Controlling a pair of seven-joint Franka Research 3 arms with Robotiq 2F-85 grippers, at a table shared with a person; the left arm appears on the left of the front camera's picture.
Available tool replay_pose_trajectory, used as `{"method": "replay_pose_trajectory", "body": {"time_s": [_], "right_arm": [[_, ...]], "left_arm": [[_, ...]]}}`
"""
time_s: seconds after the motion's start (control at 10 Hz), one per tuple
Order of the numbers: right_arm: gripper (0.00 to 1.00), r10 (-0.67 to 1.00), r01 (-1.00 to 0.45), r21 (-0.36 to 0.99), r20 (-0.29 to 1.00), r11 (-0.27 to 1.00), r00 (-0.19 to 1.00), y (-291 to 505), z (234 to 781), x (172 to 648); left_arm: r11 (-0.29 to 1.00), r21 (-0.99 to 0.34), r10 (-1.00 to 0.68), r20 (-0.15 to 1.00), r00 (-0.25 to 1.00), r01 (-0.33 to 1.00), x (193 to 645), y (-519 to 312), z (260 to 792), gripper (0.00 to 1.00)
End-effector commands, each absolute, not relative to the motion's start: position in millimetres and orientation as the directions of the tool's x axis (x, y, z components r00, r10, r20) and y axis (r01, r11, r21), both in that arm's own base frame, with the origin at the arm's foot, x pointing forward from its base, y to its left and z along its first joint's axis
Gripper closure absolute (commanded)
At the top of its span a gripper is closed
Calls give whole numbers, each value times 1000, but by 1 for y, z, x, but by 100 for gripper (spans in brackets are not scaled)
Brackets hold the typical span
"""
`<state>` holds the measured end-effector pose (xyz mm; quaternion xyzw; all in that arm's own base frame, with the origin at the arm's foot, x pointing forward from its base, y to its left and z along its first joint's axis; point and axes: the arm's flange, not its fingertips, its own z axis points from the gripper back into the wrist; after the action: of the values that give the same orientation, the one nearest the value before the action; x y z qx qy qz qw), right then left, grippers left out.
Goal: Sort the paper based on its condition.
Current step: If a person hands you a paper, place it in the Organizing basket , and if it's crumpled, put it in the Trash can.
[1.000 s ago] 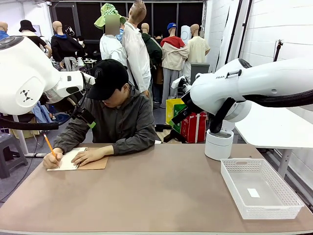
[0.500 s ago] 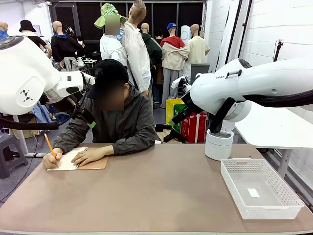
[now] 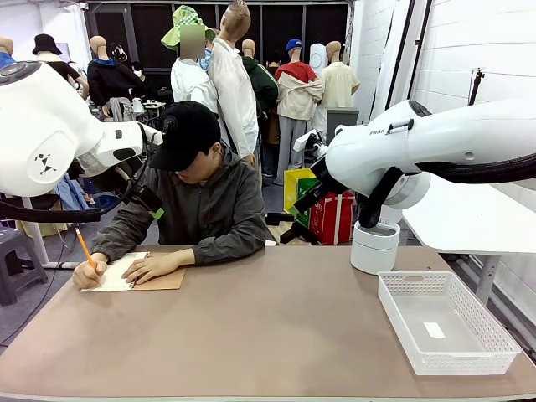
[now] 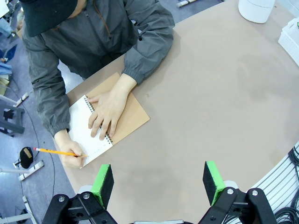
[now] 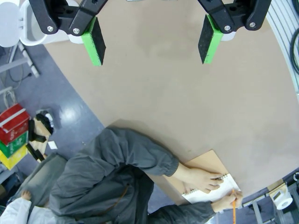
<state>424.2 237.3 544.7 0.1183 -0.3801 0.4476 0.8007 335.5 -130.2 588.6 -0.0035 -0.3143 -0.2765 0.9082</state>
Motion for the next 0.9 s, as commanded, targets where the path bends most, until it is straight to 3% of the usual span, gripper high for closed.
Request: {"method": "replay_pose_trajectory", "body": {"time_s": [0.0, 0.8], "right_arm": [[0, 625, -806, -150, 715, 573, 311, 237, 545, 424], [0, 625, -806, -150, 715, 573, 311, 237, 545, 424]], "left_arm": [[848, 167, -499, 572, 651, 504, 336, -130, 590, 0], [848, 167, -499, 572, 651, 504, 336, -130, 590, 0]]}}
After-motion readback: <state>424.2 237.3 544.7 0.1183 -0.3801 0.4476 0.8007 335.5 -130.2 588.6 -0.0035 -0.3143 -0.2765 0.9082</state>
